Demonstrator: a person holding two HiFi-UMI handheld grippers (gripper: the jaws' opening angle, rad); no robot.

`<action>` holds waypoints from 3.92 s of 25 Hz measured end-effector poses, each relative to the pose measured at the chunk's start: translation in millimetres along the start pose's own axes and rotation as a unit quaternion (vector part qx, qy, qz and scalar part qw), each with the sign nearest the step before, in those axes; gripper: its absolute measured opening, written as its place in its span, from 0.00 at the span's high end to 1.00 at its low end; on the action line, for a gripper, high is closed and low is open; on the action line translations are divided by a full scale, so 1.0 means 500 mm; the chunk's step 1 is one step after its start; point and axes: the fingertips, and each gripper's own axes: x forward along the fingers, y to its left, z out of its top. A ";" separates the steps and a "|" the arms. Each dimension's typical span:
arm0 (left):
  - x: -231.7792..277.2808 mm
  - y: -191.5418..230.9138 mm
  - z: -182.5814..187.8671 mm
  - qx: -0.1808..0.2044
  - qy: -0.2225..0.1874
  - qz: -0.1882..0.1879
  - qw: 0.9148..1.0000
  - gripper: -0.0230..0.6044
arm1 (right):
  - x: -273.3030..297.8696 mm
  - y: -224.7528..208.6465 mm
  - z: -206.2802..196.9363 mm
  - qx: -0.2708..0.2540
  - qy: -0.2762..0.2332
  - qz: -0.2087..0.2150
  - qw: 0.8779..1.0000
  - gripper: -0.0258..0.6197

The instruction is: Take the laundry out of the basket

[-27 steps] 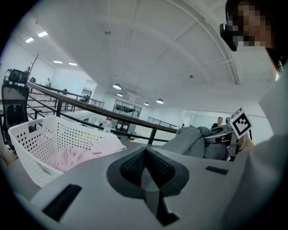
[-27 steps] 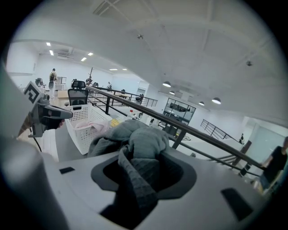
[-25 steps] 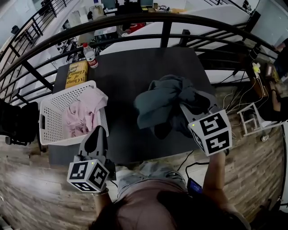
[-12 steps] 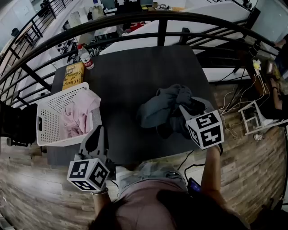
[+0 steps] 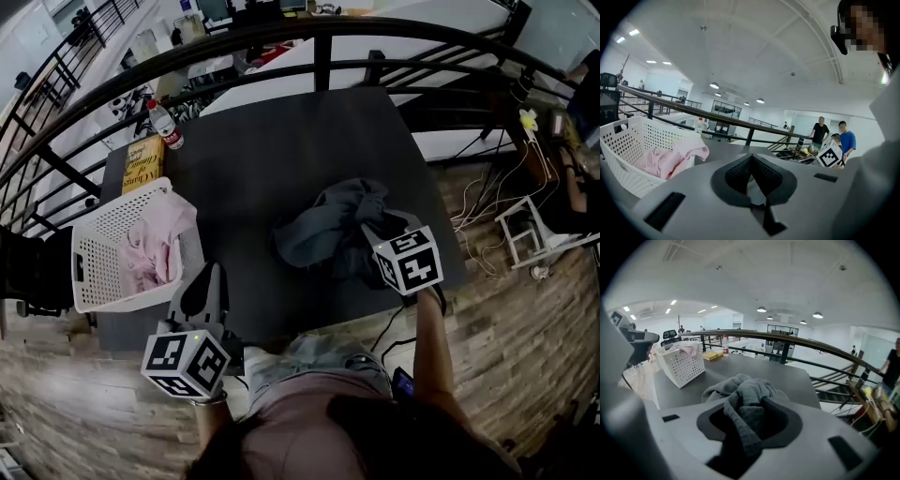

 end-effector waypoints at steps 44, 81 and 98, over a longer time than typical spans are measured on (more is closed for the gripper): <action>0.007 -0.078 -0.032 -0.012 0.015 -0.060 0.998 0.97 | -0.092 0.050 -0.042 0.093 -0.117 -0.024 0.989 0.89; -0.053 0.144 0.068 -0.018 0.013 -0.120 0.993 0.97 | -0.079 0.309 0.133 0.092 -0.153 -0.043 0.983 0.93; -0.133 0.383 0.135 -0.032 0.000 -0.117 0.993 0.97 | -0.013 0.550 0.303 0.033 -0.168 -0.004 0.985 0.91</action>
